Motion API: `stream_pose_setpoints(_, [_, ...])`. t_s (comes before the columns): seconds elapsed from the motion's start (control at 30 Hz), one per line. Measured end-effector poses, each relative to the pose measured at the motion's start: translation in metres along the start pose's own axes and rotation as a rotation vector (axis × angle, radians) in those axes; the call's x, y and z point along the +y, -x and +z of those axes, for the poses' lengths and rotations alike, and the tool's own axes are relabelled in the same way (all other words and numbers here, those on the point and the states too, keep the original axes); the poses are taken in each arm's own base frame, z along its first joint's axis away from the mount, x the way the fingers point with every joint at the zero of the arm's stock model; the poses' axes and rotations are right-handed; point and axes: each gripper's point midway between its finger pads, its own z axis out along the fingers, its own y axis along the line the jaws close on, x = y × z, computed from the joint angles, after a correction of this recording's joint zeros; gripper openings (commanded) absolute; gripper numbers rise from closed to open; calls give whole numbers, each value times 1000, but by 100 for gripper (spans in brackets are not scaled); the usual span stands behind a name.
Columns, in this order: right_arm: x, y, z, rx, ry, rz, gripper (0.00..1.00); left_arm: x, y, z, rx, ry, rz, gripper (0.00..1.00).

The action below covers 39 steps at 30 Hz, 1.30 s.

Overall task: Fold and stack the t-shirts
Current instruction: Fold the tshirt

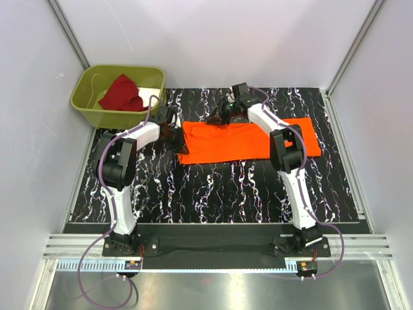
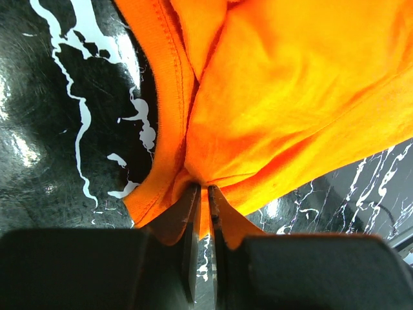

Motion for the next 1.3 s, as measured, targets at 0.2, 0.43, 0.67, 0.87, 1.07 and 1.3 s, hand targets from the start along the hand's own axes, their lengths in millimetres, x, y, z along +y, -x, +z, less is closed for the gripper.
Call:
stream_pose_setpoints(0.2, [-21,40,-27,-72,-44,-23,47,-1,0,-3,-6,1,1,19])
stream_pose_setpoints(0.43, [-62,16,-49,-35,-214,-40,47,-15,12,-23,-63,-22,22,21])
stream_pose_setpoints(0.67, [-83,12,-80,-35,-282,-85,46,-20,18,-16,-60,-51,10,20])
stream_pose_setpoints(0.87, [-78,34,-85,-46,-241,-143,46,-15,12,-5,-25,-49,-12,20])
stream_pose_setpoints(1.07, [-83,32,-68,-9,-208,-154,48,-15,12,-4,-25,-50,-12,20])
stream_pose_setpoints(1.3, [-106,22,-50,45,-210,-118,46,-15,13,-4,-29,-52,-10,20])
